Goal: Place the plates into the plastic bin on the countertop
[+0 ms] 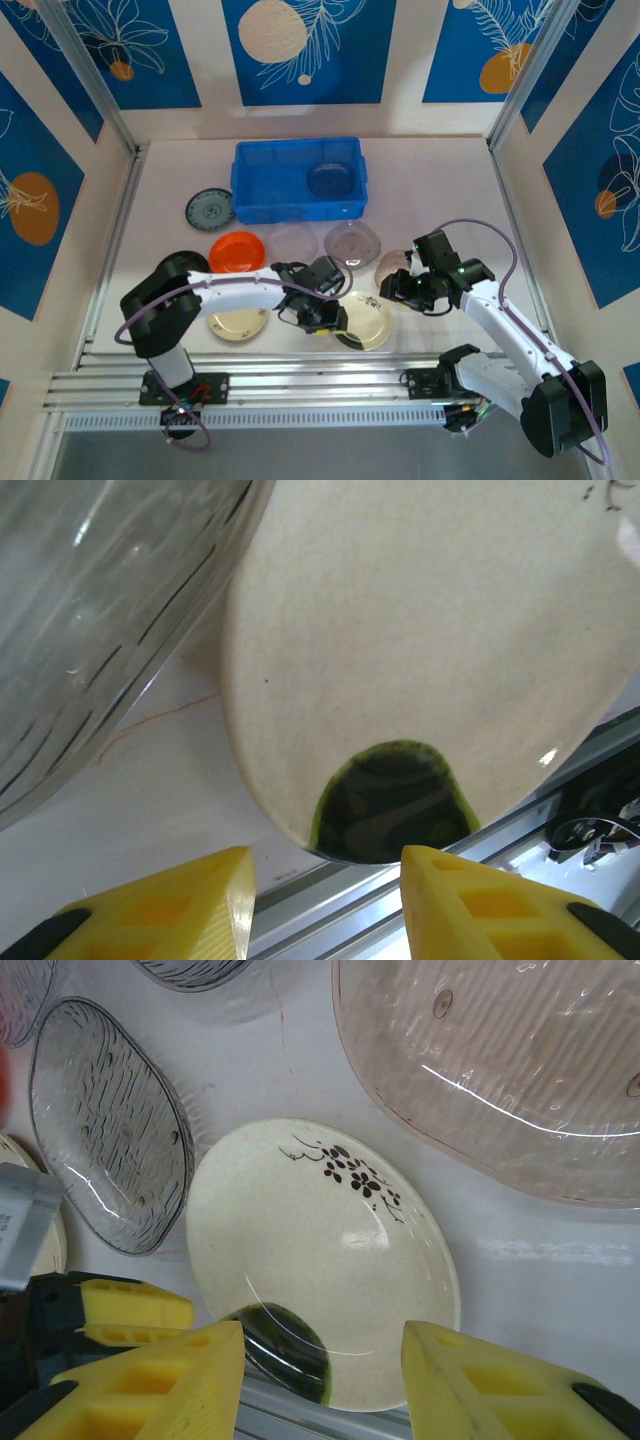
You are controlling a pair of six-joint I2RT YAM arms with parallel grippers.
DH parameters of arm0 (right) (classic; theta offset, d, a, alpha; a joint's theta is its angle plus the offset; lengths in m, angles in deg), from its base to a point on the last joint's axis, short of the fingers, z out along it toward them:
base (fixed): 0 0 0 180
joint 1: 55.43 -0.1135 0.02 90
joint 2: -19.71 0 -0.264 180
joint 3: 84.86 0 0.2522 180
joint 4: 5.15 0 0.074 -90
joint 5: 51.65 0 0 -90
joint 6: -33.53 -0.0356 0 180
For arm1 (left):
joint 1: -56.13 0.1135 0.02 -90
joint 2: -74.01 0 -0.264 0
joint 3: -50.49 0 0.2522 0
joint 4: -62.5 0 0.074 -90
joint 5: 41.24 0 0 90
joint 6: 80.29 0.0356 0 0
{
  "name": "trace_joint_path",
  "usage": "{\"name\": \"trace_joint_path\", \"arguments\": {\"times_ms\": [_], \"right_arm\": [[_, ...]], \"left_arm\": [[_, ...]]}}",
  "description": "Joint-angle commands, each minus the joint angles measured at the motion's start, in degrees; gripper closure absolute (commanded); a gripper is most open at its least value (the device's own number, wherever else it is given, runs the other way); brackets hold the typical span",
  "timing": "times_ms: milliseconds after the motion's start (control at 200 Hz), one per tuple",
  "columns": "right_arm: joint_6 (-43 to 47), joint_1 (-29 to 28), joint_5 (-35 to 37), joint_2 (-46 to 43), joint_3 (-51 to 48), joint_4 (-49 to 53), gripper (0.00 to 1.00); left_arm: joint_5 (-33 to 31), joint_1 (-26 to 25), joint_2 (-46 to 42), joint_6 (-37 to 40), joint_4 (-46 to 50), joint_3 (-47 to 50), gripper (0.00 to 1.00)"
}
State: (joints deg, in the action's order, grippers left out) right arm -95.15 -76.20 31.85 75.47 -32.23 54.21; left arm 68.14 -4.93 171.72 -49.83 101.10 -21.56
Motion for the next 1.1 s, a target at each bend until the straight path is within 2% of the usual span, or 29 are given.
{"name": "trace_joint_path", "arguments": {"times_ms": [0,535,780,1096], "right_arm": [[0.53,0.13,-2.04,-0.26,0.07,-0.23,0.54],[0.62,0.80,-2.68,0.00,-0.68,-1.62,0.57],[0.62,0.82,-2.98,-0.08,-1.04,-1.97,0.58],[0.40,0.74,-3.34,0.20,-1.42,-3.05,0.61]], "left_arm": [[2.07,-0.64,1.04,-1.32,0.31,-0.08,0.57],[3.44,0.17,5.39,-0.29,0.42,-2.46,0.63],[3.51,0.50,8.52,1.08,2.34,-5.56,0.72],[3.30,0.41,8.11,1.01,2.39,-5.23,0.82]]}}
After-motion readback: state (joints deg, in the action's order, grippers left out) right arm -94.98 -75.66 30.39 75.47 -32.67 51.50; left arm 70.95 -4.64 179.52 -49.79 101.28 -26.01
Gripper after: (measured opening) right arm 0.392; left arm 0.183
